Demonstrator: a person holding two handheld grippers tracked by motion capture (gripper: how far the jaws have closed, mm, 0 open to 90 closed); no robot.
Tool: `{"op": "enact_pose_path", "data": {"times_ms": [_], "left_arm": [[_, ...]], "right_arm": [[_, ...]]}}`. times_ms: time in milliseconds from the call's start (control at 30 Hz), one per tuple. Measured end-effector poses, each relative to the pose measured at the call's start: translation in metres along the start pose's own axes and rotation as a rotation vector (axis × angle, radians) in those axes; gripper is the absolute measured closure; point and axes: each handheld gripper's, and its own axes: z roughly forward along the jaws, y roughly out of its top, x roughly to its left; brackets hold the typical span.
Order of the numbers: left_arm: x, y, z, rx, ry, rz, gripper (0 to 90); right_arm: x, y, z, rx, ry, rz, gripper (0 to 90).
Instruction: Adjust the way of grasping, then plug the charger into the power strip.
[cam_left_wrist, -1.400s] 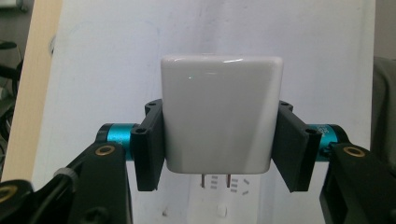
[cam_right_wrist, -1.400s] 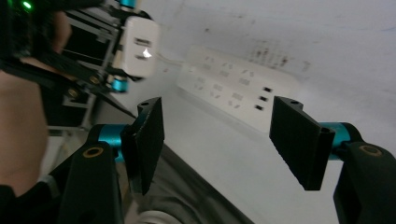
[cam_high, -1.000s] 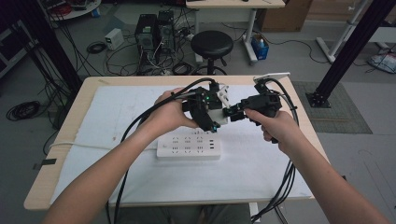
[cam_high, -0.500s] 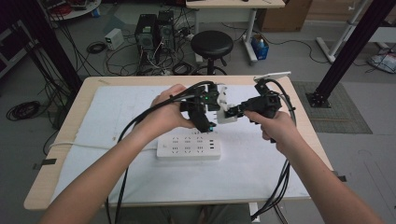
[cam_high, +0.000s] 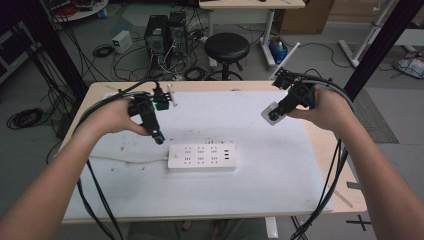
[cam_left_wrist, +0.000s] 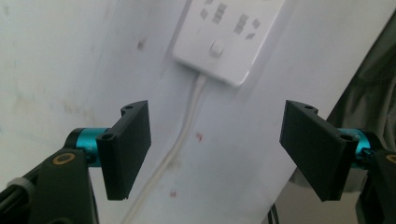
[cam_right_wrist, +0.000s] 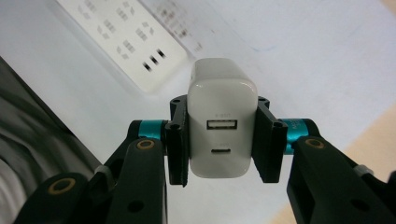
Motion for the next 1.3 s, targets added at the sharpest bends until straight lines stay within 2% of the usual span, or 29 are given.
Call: {"op": "enact_pose_path", "data": {"times_ms": [100,233,367,400,500,600,633,733,900,933,967,1000,1033,1100,1133,1167,1200,1233,1267,1300], "left_arm": [[0.020,-0.023,0.000,-0.001,-0.001,-0.097,24.8],[0.029,-0.034,-0.001,-0.004,0.005,-0.130,24.8],[0.031,-0.039,-0.003,-0.016,0.013,-0.137,24.8],[0.029,-0.041,-0.006,-0.035,0.014,-0.135,24.8],[0.026,-0.041,-0.009,-0.039,0.017,-0.123,24.8],[0.023,-0.043,-0.012,-0.055,0.020,-0.125,22.2],[0.023,-0.044,-0.013,-0.053,0.018,-0.123,22.2],[0.021,-0.048,-0.012,-0.063,0.009,-0.128,21.7],[0.016,-0.054,-0.006,-0.075,0.009,-0.138,17.3],[0.014,-0.055,-0.004,-0.080,0.003,-0.140,17.2],[0.013,-0.056,-0.002,-0.072,-0.003,-0.124,17.2],[0.012,-0.057,0.000,-0.072,-0.001,-0.121,17.2],[0.011,-0.057,0.001,-0.069,-0.001,-0.118,17.2],[0.009,-0.059,0.003,-0.073,-0.007,-0.112,17.2],[0.007,-0.059,0.005,-0.078,-0.008,-0.117,17.2],[0.006,-0.060,0.006,-0.074,-0.006,-0.111,17.2],[0.004,-0.060,0.008,-0.079,-0.007,-0.114,17.2],[0.003,-0.060,0.008,-0.080,-0.008,-0.112,17.2],[0.002,-0.061,0.009,-0.080,-0.012,-0.106,17.2],[0.001,-0.061,0.011,-0.083,-0.013,-0.103,17.2]], "right_arm": [[0.001,0.004,-0.001,0.015,-0.011,-0.027,62.0],[0.000,0.005,0.000,0.025,-0.013,-0.036,62.0],[-0.001,0.004,0.002,0.041,-0.018,-0.033,62.0],[0.000,0.005,0.002,0.038,-0.018,-0.047,62.0],[0.000,0.006,0.002,0.024,-0.005,-0.052,62.0],[0.004,0.014,0.007,0.015,-0.004,-0.092,62.0],[0.004,0.014,0.007,0.015,-0.004,-0.092,62.0],[0.008,0.021,0.014,0.029,-0.005,-0.120,62.0],[0.027,0.045,0.043,0.055,0.016,-0.231,62.0],[0.030,0.050,0.049,0.056,0.021,-0.265,62.0],[0.036,0.055,0.057,0.071,0.036,-0.296,62.0],[0.036,0.055,0.057,0.071,0.036,-0.296,62.0],[0.044,0.064,0.071,0.082,0.045,-0.335,62.0],[0.047,0.067,0.076,0.091,0.049,-0.347,62.0],[0.056,0.075,0.091,0.108,0.057,-0.408,62.0],[0.056,0.075,0.091,0.108,0.057,-0.408,62.0],[0.064,0.080,0.105,0.130,0.068,-0.455,62.0],[0.067,0.081,0.110,0.136,0.066,-0.481,62.0],[0.067,0.081,0.110,0.136,0.066,-0.481,62.0],[0.075,0.086,0.125,0.164,0.054,-0.527,62.0]]}}
